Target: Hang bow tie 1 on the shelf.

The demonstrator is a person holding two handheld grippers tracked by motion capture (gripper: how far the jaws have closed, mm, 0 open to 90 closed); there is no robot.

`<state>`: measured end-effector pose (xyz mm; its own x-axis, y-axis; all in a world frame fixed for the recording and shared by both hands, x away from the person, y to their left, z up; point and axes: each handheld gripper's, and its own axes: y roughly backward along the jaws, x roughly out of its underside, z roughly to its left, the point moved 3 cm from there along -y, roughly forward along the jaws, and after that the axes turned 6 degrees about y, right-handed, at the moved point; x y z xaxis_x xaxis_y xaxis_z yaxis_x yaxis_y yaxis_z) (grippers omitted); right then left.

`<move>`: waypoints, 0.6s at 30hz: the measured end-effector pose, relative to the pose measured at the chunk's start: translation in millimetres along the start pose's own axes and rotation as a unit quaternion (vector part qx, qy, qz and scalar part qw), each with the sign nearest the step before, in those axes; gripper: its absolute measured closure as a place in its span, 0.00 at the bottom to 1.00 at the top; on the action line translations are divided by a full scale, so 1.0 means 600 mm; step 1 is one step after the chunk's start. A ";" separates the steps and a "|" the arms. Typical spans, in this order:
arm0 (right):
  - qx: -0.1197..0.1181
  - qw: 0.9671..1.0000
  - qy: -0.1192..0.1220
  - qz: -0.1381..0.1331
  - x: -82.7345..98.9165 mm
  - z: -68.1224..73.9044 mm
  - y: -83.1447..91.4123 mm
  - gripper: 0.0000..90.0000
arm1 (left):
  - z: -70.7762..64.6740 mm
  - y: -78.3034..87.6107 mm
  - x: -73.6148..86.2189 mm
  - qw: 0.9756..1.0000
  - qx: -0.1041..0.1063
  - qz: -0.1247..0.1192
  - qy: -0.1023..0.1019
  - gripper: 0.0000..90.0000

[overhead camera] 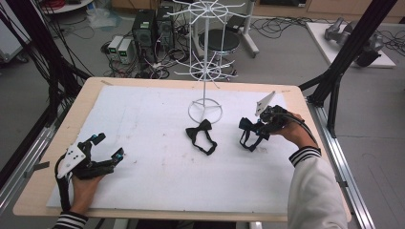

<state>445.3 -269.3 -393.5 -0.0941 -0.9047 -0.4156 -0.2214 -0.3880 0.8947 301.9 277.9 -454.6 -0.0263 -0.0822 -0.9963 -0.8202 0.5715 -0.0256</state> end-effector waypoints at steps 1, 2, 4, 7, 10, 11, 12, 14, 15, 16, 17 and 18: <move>0.005 1.000 -0.008 -0.009 -0.001 -0.002 0.004 0.84 | 0.000 0.000 0.000 1.000 0.000 0.000 0.000 0.13; 0.005 1.000 -0.016 -0.017 -0.002 -0.002 0.006 0.84 | 0.000 0.000 0.000 1.000 0.000 0.000 0.000 0.13; 0.010 0.999 -0.027 -0.042 -0.005 -0.003 0.014 0.84 | 0.000 0.000 0.000 1.000 0.000 0.000 0.000 0.13; 0.016 0.997 -0.046 -0.064 -0.010 -0.004 0.026 0.84 | 0.000 0.000 0.000 1.000 0.000 0.000 0.000 0.13; 0.019 0.995 -0.054 -0.082 -0.012 -0.004 0.032 0.84 | 0.000 0.000 0.000 1.000 0.000 0.000 0.000 0.13; 0.023 0.994 -0.054 -0.089 -0.013 -0.005 0.035 0.84 | 0.000 0.000 0.000 1.000 0.000 0.000 0.000 0.13; 0.021 0.994 -0.059 -0.094 -0.014 -0.005 0.038 0.84 | 0.000 0.000 0.000 1.000 0.000 0.000 0.000 0.13; 0.026 0.992 -0.062 -0.106 -0.015 -0.006 0.043 0.84 | 0.000 0.000 0.000 1.000 0.000 0.000 0.000 0.13; 0.026 0.991 -0.066 -0.110 -0.016 -0.006 0.045 0.84 | 0.000 0.000 0.000 1.000 0.000 0.000 0.000 0.13; 0.026 0.991 -0.071 -0.114 -0.016 -0.005 0.046 0.84 | 0.000 0.000 0.000 1.000 0.000 0.000 0.000 0.13; 0.028 0.990 -0.074 -0.117 -0.017 -0.005 0.048 0.84 | 0.000 0.000 0.000 1.000 0.000 0.000 0.000 0.13; 0.030 0.989 -0.073 -0.124 -0.018 -0.006 0.050 0.84 | 0.000 0.000 0.000 1.000 0.000 0.000 0.000 0.13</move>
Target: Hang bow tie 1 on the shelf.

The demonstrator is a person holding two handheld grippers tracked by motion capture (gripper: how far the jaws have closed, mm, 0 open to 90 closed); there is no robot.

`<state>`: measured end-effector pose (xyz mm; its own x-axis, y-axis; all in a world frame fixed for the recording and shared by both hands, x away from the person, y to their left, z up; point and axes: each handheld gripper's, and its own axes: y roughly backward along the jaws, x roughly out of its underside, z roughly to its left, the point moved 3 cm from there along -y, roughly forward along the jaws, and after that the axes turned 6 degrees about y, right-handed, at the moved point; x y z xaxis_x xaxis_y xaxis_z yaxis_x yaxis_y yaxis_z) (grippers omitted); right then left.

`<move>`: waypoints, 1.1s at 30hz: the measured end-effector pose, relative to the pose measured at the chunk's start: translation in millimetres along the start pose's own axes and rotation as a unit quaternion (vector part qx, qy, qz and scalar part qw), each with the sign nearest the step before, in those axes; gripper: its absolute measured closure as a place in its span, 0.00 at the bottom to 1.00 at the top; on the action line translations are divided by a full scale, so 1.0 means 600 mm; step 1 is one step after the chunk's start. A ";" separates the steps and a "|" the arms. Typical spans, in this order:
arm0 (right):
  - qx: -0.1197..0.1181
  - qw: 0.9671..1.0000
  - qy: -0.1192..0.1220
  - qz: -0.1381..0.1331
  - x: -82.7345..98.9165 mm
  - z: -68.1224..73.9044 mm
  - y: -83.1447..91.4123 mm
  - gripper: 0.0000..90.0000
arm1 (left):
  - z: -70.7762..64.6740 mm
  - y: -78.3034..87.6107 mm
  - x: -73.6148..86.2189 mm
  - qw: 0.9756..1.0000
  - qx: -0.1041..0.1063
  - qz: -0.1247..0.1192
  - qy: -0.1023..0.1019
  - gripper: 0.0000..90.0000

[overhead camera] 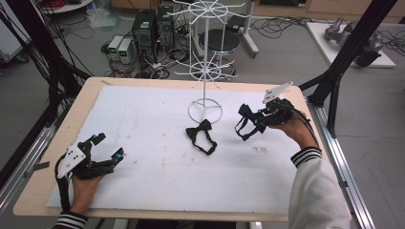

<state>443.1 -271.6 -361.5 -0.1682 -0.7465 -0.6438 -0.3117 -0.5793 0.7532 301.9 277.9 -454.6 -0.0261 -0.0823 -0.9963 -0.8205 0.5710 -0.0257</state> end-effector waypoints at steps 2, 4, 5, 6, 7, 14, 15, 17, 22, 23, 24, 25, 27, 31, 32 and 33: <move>0.007 1.000 -0.008 -0.010 -0.004 0.000 0.003 0.84 | 0.000 0.000 0.000 1.000 0.000 0.000 0.000 0.13; 0.010 1.000 -0.018 -0.023 -0.006 -0.002 0.005 0.84 | 0.000 0.000 0.000 1.000 0.000 0.000 0.000 0.13; 0.016 0.999 -0.023 -0.029 -0.007 -0.004 0.007 0.84 | 0.000 0.000 0.000 1.000 0.000 0.000 0.000 0.13; 0.018 0.999 -0.030 -0.034 -0.008 -0.004 0.009 0.84 | 0.000 0.000 0.000 1.000 0.000 0.000 0.000 0.13; 0.022 0.998 -0.040 -0.053 -0.011 -0.005 0.013 0.84 | 0.000 0.000 0.000 1.000 0.000 0.000 0.000 0.13; 0.039 0.995 -0.046 -0.086 -0.020 -0.007 0.024 0.84 | 0.000 0.000 0.000 1.000 0.000 0.000 0.000 0.13; 0.042 0.994 -0.047 -0.092 -0.021 -0.007 0.026 0.84 | 0.000 0.000 0.000 1.000 0.000 0.000 0.000 0.13; 0.042 0.992 -0.057 -0.106 -0.024 -0.008 0.029 0.83 | 0.000 0.000 0.000 1.000 0.000 0.000 0.000 0.13; 0.057 0.987 -0.067 -0.134 -0.034 -0.010 0.033 0.83 | 0.000 0.000 0.000 1.000 0.000 0.000 0.000 0.13; 0.060 0.986 -0.070 -0.140 -0.036 -0.010 0.034 0.83 | 0.000 0.000 0.000 1.000 0.000 0.000 -0.001 0.13; 0.068 0.983 -0.072 -0.152 -0.042 -0.009 0.035 0.83 | 0.000 0.000 0.000 1.000 0.000 0.000 -0.001 0.13; 0.068 0.983 -0.072 -0.152 -0.042 -0.009 0.035 0.83 | 0.000 0.000 0.000 1.000 0.000 0.000 0.000 0.13; 0.078 0.981 -0.074 -0.164 -0.048 -0.009 0.037 0.83 | 0.000 0.000 0.000 1.000 0.000 0.000 -0.001 0.13; 0.101 0.975 -0.080 -0.183 -0.058 -0.012 0.043 0.83 | 0.000 0.000 0.000 1.000 -0.001 -0.001 0.000 0.13; 0.102 0.973 -0.083 -0.188 -0.061 -0.013 0.044 0.83 | 0.000 0.000 0.000 1.000 -0.001 0.000 -0.001 0.13; 0.103 0.973 -0.085 -0.189 -0.062 -0.012 0.045 0.83 | 0.000 0.000 0.000 1.000 -0.001 0.000 0.000 0.13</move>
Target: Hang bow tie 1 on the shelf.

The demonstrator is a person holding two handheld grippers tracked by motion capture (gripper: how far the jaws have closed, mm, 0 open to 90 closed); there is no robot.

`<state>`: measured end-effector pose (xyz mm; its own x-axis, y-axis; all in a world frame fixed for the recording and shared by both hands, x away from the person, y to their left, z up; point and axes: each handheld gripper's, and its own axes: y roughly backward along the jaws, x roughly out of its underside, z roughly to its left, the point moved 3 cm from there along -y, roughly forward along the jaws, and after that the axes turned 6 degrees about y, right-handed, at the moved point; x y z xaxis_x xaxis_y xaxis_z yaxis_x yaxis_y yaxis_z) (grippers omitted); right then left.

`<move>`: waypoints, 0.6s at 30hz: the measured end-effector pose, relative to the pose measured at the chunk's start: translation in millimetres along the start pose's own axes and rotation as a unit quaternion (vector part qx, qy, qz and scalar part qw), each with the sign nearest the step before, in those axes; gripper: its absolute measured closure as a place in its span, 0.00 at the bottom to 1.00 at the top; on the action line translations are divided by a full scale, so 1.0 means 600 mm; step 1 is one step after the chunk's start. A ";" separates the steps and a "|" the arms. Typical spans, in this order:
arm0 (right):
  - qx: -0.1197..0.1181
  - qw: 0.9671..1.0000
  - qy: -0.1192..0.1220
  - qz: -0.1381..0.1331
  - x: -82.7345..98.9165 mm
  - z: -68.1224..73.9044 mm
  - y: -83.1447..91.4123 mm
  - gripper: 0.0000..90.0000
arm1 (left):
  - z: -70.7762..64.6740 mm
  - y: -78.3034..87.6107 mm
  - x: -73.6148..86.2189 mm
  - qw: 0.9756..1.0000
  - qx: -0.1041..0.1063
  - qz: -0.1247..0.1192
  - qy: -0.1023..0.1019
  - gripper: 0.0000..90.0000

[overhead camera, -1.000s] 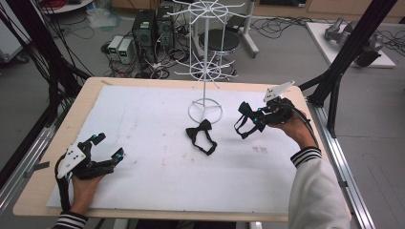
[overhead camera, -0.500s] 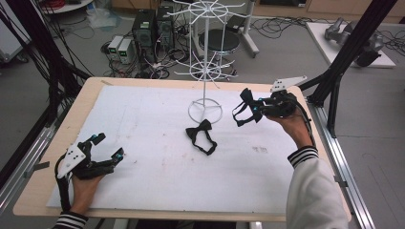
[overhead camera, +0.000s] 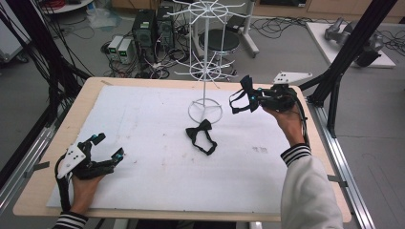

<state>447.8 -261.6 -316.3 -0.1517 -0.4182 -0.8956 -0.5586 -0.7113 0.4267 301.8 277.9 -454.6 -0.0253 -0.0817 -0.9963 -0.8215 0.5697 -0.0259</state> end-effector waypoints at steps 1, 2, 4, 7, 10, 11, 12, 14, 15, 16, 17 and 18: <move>0.001 1.000 0.001 -0.004 -0.002 0.000 0.000 0.83 | 0.000 0.000 0.000 1.000 0.000 0.000 0.000 0.13; 0.004 1.000 -0.002 -0.004 -0.003 0.000 -0.001 0.83 | 0.000 0.000 0.000 1.000 0.001 0.000 0.000 0.13; 0.009 1.000 -0.001 -0.005 -0.005 0.000 -0.002 0.83 | 0.000 0.000 0.000 1.000 0.000 -0.001 0.000 0.13; 0.016 1.000 -0.003 -0.014 -0.012 -0.001 -0.003 0.83 | 0.000 0.000 0.000 1.000 0.000 0.000 -0.004 0.13; 0.021 1.000 -0.003 -0.017 -0.020 -0.002 -0.004 0.83 | -0.002 -0.001 0.000 1.000 0.000 0.001 -0.005 0.13; 0.024 1.000 -0.003 -0.019 -0.023 -0.003 -0.005 0.84 | -0.002 -0.001 0.000 1.000 0.000 0.001 -0.005 0.13; 0.026 0.999 -0.009 -0.021 -0.025 -0.004 -0.004 0.84 | -0.001 0.000 0.000 1.000 -0.001 0.001 -0.005 0.13; 0.032 0.999 -0.010 -0.022 -0.031 -0.004 -0.006 0.84 | -0.001 0.000 0.000 1.000 0.000 0.001 -0.005 0.13; 0.034 0.999 -0.008 -0.024 -0.033 -0.006 -0.008 0.84 | -0.001 0.000 0.000 1.000 0.000 0.000 -0.005 0.13; 0.037 0.999 -0.009 -0.022 -0.034 -0.005 -0.009 0.84 | -0.001 0.000 0.000 1.000 0.000 0.001 -0.005 0.13; 0.037 0.999 -0.010 -0.022 -0.035 -0.005 -0.010 0.84 | -0.001 0.000 0.000 1.000 0.000 0.001 -0.005 0.13; 0.038 0.999 -0.012 -0.023 -0.036 -0.006 -0.011 0.84 | -0.001 0.000 0.000 1.000 0.000 0.001 -0.005 0.13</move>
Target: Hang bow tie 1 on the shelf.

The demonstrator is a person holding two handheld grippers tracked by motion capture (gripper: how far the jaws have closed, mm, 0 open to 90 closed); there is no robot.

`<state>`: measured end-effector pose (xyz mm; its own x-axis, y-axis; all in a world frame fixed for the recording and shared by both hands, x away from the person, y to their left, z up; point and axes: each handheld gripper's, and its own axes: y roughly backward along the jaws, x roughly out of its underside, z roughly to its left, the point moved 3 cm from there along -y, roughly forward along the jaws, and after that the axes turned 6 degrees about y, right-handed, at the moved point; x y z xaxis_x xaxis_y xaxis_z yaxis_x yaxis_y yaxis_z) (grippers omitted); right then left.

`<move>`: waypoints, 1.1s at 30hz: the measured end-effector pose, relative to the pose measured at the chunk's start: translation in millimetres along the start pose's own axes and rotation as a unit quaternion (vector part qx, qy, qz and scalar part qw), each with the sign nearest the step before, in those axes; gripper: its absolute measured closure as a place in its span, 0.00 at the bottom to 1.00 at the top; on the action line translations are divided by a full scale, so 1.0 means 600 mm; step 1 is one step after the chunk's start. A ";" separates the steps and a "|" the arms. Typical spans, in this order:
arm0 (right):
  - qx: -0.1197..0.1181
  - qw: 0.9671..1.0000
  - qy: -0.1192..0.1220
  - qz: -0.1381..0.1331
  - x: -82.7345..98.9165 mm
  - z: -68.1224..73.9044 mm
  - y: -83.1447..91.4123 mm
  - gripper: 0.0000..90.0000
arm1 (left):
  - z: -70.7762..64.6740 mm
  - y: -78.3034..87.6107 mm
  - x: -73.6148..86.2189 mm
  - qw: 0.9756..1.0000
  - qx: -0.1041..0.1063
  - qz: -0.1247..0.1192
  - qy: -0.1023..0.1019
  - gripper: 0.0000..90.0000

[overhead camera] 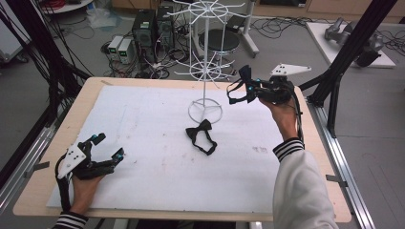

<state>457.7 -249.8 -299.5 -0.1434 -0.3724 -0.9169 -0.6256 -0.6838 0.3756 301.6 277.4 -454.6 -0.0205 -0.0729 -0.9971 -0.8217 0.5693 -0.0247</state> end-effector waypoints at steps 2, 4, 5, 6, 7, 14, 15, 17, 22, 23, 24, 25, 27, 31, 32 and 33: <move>0.004 1.000 -0.001 -0.001 -0.001 0.001 -0.002 0.84 | 0.000 0.000 0.000 1.000 0.000 0.000 0.000 0.13; 0.006 1.000 0.000 -0.003 -0.004 0.000 -0.005 0.84 | 0.000 0.000 0.000 1.000 0.000 0.000 -0.001 0.13; 0.010 1.000 -0.001 -0.001 -0.007 0.000 -0.006 0.84 | 0.000 0.000 0.000 1.000 0.000 0.000 -0.001 0.13; 0.012 1.000 0.002 -0.005 -0.009 -0.001 -0.007 0.84 | 0.000 0.000 0.000 1.000 0.001 0.001 0.000 0.13; 0.012 1.000 0.002 -0.005 -0.009 -0.001 -0.007 0.84 | 0.000 0.000 0.000 1.000 0.001 0.001 -0.001 0.13; 0.027 1.000 0.002 -0.008 -0.017 -0.008 -0.008 0.84 | 0.000 0.000 0.000 1.000 0.001 0.001 0.000 0.13; 0.028 1.000 0.003 -0.008 -0.018 -0.010 -0.008 0.84 | -0.001 0.000 0.000 1.000 0.001 0.001 0.000 0.13; 0.031 1.000 -0.001 -0.006 -0.020 -0.013 -0.009 0.84 | -0.001 0.000 0.000 1.000 0.001 0.002 0.000 0.13; 0.040 0.999 0.007 -0.008 -0.030 -0.017 -0.014 0.84 | -0.001 0.000 0.000 1.000 0.001 0.002 -0.001 0.13; 0.041 0.999 0.006 -0.010 -0.032 -0.018 -0.016 0.84 | -0.001 0.000 0.000 1.000 0.001 0.003 -0.001 0.13; 0.041 0.999 0.004 -0.010 -0.033 -0.019 -0.018 0.84 | -0.001 0.000 0.000 1.000 0.001 0.003 -0.002 0.13; 0.044 0.999 0.007 -0.007 -0.033 -0.019 -0.020 0.84 | -0.001 0.000 0.000 1.000 0.001 0.003 -0.002 0.13; 0.042 0.999 0.004 -0.010 -0.032 -0.020 -0.025 0.84 | -0.001 0.000 0.000 1.000 0.001 0.002 -0.002 0.13; 0.043 0.999 0.000 -0.010 -0.030 -0.020 -0.032 0.84 | 0.000 0.000 0.000 1.000 0.001 0.002 0.000 0.13; 0.043 0.999 -0.002 -0.011 -0.030 -0.020 -0.034 0.84 | 0.000 -0.001 0.000 1.000 0.001 0.002 0.000 0.13; 0.044 0.999 -0.006 -0.012 -0.029 -0.021 -0.035 0.84 | 0.000 -0.001 0.000 1.000 0.001 0.001 0.000 0.13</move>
<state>482.9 -236.6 -289.7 -0.1352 -0.3487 -0.9274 -0.6941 -0.6347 0.3398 301.9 277.1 -454.5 -0.0229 -0.0714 -0.9972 -0.8202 0.5716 -0.0221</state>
